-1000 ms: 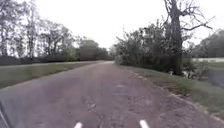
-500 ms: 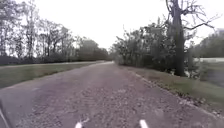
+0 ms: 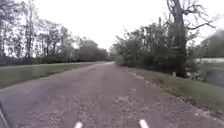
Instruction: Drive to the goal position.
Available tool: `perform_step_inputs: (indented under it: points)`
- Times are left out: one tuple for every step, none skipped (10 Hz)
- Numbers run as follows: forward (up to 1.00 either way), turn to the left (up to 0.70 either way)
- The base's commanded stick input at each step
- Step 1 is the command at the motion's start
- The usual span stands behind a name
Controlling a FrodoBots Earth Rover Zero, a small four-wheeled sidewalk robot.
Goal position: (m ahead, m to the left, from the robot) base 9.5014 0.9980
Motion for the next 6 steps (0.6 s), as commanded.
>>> perform_step_inputs:
  points:
    - [0.7,0.0]
    - [0.7,0.0]
    - [0.7,0.0]
    - [0.7,0.0]
    - [0.7,0.0]
    - [0.7,0.0]
